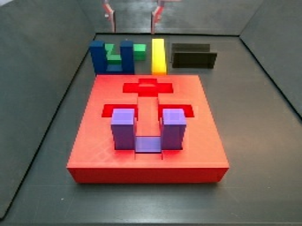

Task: Pick up the blue object. Move up. Move to above the board. Insert the blue object.
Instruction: Pick up the blue object.

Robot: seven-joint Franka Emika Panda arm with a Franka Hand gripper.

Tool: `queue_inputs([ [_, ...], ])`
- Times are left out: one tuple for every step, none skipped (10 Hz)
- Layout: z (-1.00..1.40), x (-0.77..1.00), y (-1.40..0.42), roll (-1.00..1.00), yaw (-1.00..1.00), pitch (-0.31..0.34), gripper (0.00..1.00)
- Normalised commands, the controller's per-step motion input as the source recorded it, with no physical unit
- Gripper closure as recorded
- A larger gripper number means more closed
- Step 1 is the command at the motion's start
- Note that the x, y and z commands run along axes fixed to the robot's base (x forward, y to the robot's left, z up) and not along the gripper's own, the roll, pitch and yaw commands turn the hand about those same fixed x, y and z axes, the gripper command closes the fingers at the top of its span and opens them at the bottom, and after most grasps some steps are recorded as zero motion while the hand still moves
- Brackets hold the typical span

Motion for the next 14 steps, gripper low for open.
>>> queue_inputs([
  [-0.19,0.00,-0.08,0.00,0.00,-0.020,0.00],
  [-0.19,0.00,-0.06,0.00,0.00,-0.010,0.00],
  [-0.20,-0.03,-0.03,0.00,0.00,-0.004,0.00],
  [-0.21,-0.04,-0.03,0.00,0.00,-0.007,0.00],
  [-0.21,-0.04,-0.03,0.00,0.00,-0.011,0.00],
  [-0.24,-0.13,0.00,0.00,0.00,-0.004,0.00],
  [-0.25,-0.11,0.00,0.01,0.00,-0.003,0.00],
  [-0.27,-0.10,0.00,0.02,0.00,0.000,0.00],
  [-0.29,-0.13,0.00,0.04,0.00,0.000,0.00],
  [-0.32,-0.12,0.00,0.05,0.00,-0.007,0.00],
  [-0.34,-0.11,0.00,0.05,0.00,-0.010,0.00],
  [-0.35,-0.08,0.00,0.05,0.00,-0.004,0.00],
  [-0.35,-0.06,0.00,0.06,0.00,0.000,0.00],
  [-0.34,-0.05,0.03,0.06,0.00,0.000,0.00],
])
